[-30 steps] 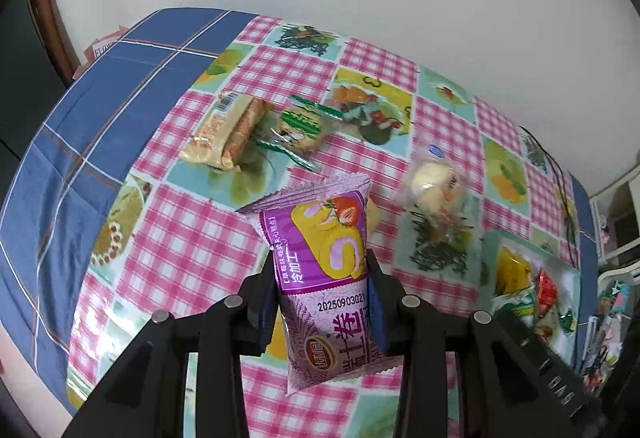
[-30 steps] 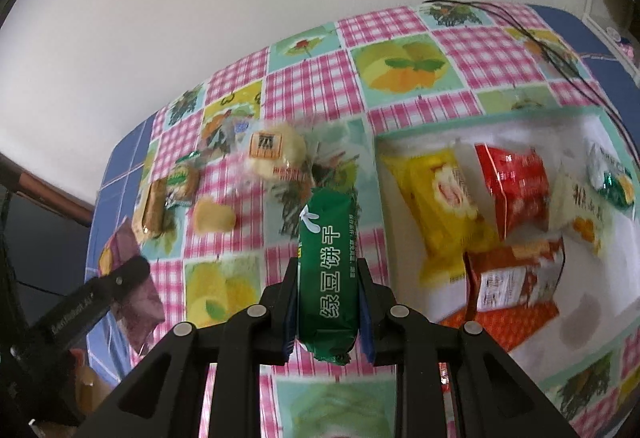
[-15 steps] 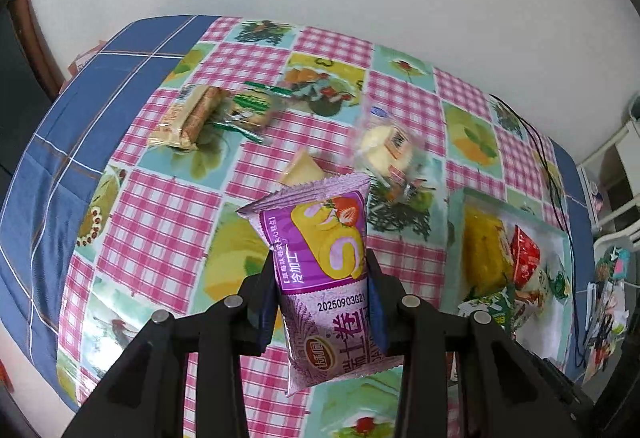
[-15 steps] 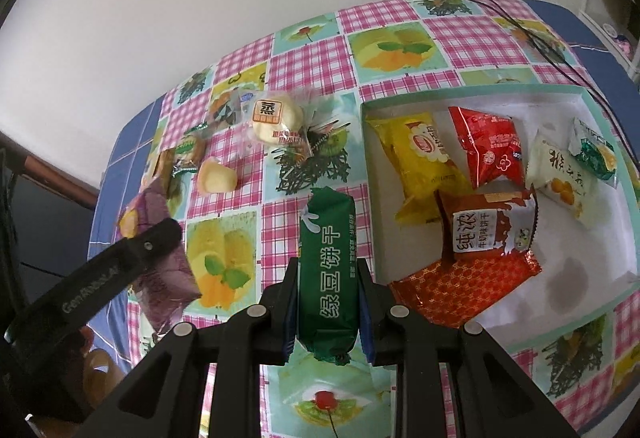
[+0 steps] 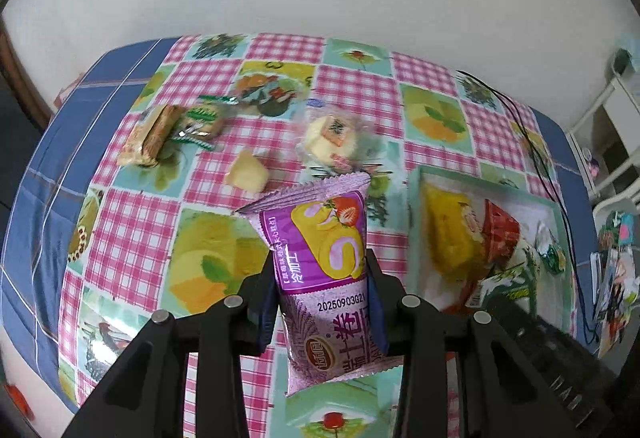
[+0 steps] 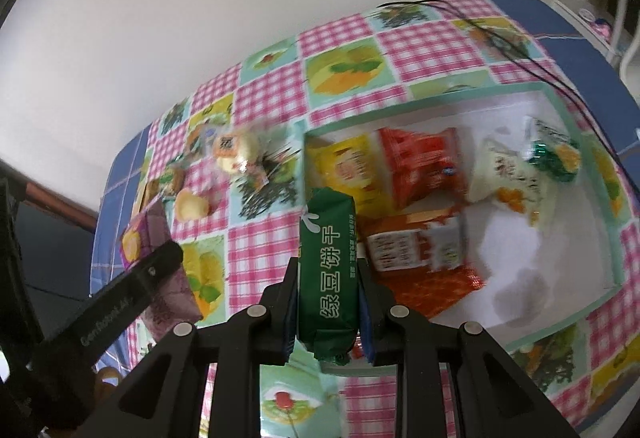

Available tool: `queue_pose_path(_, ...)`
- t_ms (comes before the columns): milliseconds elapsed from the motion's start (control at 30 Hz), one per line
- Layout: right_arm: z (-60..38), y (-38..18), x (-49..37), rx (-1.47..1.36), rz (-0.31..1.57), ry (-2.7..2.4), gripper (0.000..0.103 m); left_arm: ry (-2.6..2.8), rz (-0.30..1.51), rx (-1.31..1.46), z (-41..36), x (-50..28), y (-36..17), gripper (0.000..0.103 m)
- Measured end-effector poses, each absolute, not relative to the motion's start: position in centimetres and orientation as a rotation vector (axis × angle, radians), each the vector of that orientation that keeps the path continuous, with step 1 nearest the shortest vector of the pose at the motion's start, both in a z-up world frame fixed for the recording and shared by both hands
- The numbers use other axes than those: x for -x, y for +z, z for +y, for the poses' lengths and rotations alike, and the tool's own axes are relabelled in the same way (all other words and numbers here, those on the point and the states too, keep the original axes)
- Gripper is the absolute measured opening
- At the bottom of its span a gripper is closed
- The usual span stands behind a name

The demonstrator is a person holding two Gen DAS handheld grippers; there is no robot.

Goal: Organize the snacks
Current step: 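Carry dark green packet to tray with right tool while left tool carries purple packet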

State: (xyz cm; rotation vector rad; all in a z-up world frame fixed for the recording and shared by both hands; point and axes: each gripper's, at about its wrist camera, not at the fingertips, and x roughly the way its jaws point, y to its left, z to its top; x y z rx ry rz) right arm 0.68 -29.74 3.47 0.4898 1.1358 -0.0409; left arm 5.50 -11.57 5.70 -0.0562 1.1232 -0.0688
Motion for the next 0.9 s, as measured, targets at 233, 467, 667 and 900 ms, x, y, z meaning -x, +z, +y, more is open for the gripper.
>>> queue_pose_path(233, -35.6, 3.1, 0.9, -0.556, 1.119, -0.149, 0.026, -0.157, 1.118, -0.044, -16.0, -4.4, 5.5, 0.039)
queue_pose_path(467, -41.0, 2.1, 2.4, -0.618, 1.123, -0.256, 0.026, -0.216, 1.126, -0.163, -20.0, -3.0, 4.6, 0.039)
queue_pose_path(667, -43.2, 0.6, 2.9, -0.665, 1.150, -0.302, 0.026, -0.253, 1.162, -0.216, -22.3, -2.4, 3.0, 0.040)
queue_pose_path(900, -43.6, 0.0, 3.0, -0.680, 1.173, -0.309, 0.026, -0.270, 1.197, -0.281, -24.2, -1.7, 1.3, 0.040)
